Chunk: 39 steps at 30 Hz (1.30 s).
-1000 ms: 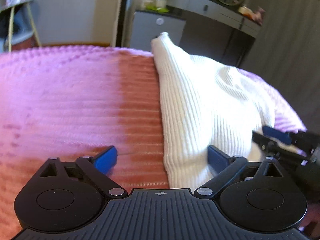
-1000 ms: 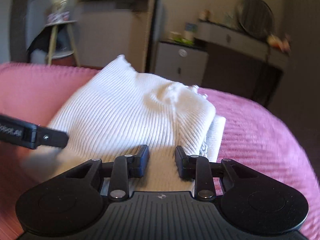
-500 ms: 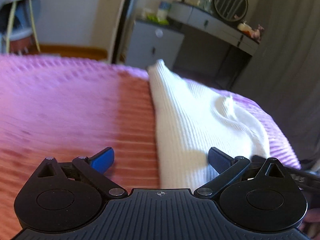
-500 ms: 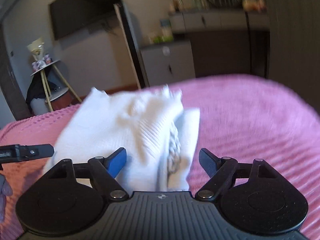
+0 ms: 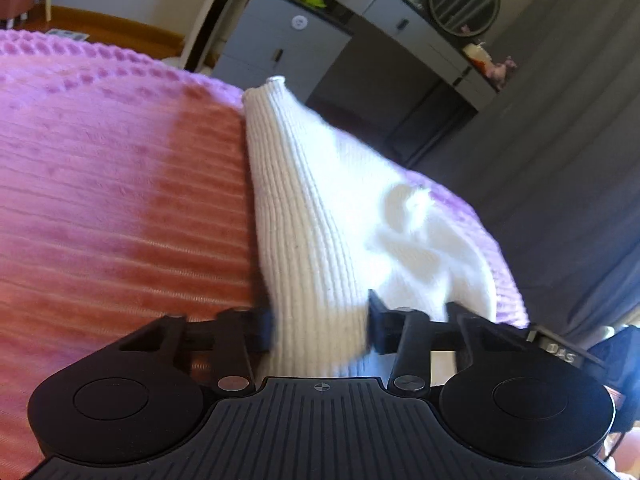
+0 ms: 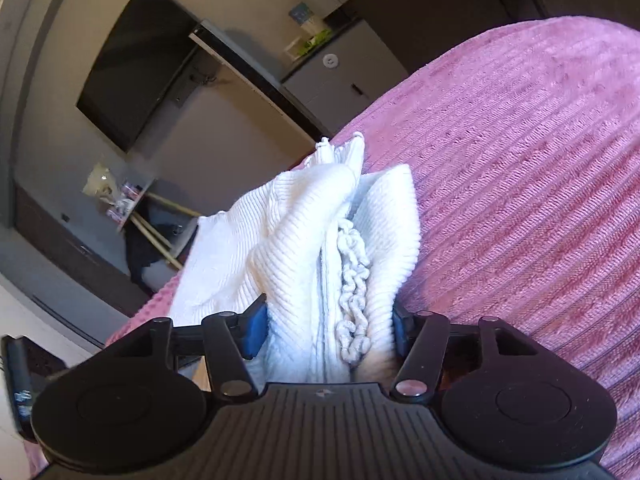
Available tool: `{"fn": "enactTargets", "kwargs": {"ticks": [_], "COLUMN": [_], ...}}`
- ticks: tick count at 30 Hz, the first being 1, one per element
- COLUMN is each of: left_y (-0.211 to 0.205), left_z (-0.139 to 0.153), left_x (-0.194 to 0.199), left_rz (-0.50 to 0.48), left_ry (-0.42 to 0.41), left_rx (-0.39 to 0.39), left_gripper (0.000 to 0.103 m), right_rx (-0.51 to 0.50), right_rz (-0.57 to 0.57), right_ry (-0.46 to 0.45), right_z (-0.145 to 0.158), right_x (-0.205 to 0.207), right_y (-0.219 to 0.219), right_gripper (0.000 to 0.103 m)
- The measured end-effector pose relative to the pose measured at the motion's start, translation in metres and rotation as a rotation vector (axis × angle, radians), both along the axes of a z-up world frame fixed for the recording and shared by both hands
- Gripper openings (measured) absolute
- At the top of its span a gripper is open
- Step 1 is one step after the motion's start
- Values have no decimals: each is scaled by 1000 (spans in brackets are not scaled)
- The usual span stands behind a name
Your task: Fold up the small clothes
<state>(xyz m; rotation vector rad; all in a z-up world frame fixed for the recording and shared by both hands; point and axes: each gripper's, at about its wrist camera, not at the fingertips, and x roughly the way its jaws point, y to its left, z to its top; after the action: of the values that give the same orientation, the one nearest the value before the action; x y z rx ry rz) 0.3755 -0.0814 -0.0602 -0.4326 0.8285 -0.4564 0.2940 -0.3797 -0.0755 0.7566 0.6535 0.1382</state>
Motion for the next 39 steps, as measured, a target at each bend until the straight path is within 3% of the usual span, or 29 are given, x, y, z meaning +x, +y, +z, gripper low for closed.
{"fn": "enactTargets", "kwargs": {"ticks": [2, 6, 9, 11, 15, 17, 18, 21, 23, 25, 28, 32, 35, 39], "left_y": [13, 48, 74, 84, 103, 102, 99, 97, 100, 102, 100, 97, 85, 70], "left_z": [16, 36, 30, 21, 20, 25, 25, 30, 43, 52, 54, 37, 23, -8], "left_x": [-17, -74, -125, -156, -196, -201, -201, -205, -217, -219, -204, -180, -154, -134], "left_rz": [-7, 10, 30, 55, 97, 103, 116, 190, 266, 324, 365, 445, 512, 436], "left_ry": [-21, -45, -28, -16, -6, -20, -23, -29, -93, -146, -140, -125, -129, -99], "left_rx": [-8, 30, 91, 140, 128, 161, 199, 291, 319, 346, 286, 163, 211, 344], "left_gripper": [40, 40, 40, 42, 42, 47, 59, 76, 79, 89, 92, 95, 97, 97], "right_rx": [23, 41, 41, -13, 14, -3, -48, -194, -269, -394, -504, -557, -624, -739], "right_rz": [22, 128, 187, 222, 193, 195, 205, 190, 143, 100, 127, 165, 126, 96], "right_ry": [-21, -55, -62, -81, -77, -80, -73, 15, -4, -44, -94, -125, -122, -89], "right_z": [11, 23, 20, 16, 9, 16, 19, 28, 44, 62, 81, 85, 74, 39], "right_x": [-5, -38, -75, -102, -142, -153, -155, -156, -165, -173, -164, -139, -118, -87], "right_y": [3, 30, 59, 83, 103, 110, 115, 125, 126, 132, 157, 192, 212, 222], "right_gripper": [40, 38, 38, 38, 38, 38, 38, 50, 52, 52, 52, 49, 48, 49]}}
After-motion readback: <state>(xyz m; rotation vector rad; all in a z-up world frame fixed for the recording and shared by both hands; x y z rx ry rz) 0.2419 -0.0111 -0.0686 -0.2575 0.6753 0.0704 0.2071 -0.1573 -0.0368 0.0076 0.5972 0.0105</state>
